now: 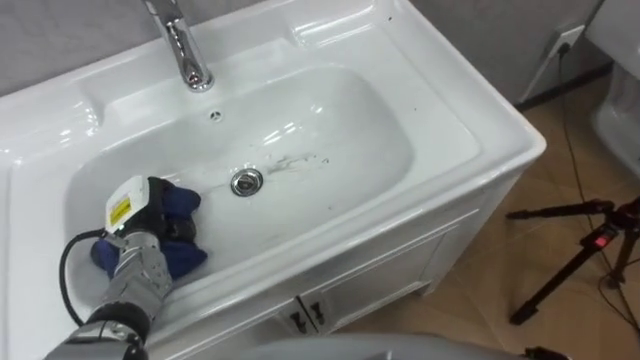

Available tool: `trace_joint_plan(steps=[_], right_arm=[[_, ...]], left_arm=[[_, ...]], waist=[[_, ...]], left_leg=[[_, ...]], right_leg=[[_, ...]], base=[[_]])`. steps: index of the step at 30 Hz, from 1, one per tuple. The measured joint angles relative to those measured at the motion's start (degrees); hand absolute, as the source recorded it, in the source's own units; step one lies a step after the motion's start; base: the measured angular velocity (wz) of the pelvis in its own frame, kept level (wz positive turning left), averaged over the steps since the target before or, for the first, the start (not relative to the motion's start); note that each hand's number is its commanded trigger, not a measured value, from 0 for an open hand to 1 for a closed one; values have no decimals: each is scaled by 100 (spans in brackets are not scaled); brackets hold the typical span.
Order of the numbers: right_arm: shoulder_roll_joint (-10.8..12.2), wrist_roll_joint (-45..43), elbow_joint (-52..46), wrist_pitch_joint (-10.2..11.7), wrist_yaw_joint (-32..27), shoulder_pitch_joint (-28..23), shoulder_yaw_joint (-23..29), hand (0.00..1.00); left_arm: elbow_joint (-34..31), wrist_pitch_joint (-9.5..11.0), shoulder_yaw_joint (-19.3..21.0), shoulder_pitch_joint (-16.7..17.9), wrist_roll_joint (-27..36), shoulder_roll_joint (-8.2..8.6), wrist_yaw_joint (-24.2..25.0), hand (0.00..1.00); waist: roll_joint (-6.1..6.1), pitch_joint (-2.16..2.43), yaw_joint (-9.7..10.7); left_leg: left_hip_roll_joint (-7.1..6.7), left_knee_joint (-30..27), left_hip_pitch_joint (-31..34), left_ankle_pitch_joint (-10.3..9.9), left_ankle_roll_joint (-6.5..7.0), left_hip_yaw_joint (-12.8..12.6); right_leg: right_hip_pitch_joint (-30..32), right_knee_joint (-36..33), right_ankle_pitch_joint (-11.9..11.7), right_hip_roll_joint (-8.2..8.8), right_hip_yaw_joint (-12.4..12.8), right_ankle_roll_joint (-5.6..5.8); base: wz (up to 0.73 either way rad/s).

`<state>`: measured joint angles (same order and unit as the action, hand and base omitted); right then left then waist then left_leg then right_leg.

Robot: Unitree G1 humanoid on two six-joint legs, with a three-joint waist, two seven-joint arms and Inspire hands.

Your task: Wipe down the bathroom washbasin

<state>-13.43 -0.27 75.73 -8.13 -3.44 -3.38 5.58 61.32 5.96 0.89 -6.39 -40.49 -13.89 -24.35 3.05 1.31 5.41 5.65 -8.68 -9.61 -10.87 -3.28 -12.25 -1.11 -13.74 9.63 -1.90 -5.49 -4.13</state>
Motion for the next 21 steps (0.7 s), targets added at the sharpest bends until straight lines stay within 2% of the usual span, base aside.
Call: trace_joint_plan(steps=[3,8,13,17,21], right_arm=[[1,45,-3,26,-9,-16,-52,0],[7,217,-10,331,-14,2,-101,0],[34,530,-12,414,-5,99,-321,0],[45,709,-2,565,123,157,-480,0],[51,948,-5,584,259,170,-683,0]], left_arm=[[-307,-132,-121,147,38,4,-26,100],[-564,-134,-134,122,40,36,-24,100],[-781,-185,-223,121,34,42,-43,100],[-1095,-290,-368,168,35,43,-44,100],[-1334,-321,-436,261,32,43,-86,100]], waist=[[4,-8,16],[-11,-110,64],[-36,-128,60],[-49,-138,45],[-53,-140,52]], left_leg=[[-14,9,1,0,0,23],[-51,3,13,-1,0,184],[-50,5,103,-1,0,253],[-49,3,209,0,-1,373],[-49,2,252,0,-1,461]], right_leg=[[-19,-4,-1,13,-12,2],[-86,13,61,64,-138,40],[-99,82,66,86,-323,33],[-103,144,65,87,-443,34],[-156,240,61,93,-581,34]], base=[[5],[18],[17],[19],[16]])
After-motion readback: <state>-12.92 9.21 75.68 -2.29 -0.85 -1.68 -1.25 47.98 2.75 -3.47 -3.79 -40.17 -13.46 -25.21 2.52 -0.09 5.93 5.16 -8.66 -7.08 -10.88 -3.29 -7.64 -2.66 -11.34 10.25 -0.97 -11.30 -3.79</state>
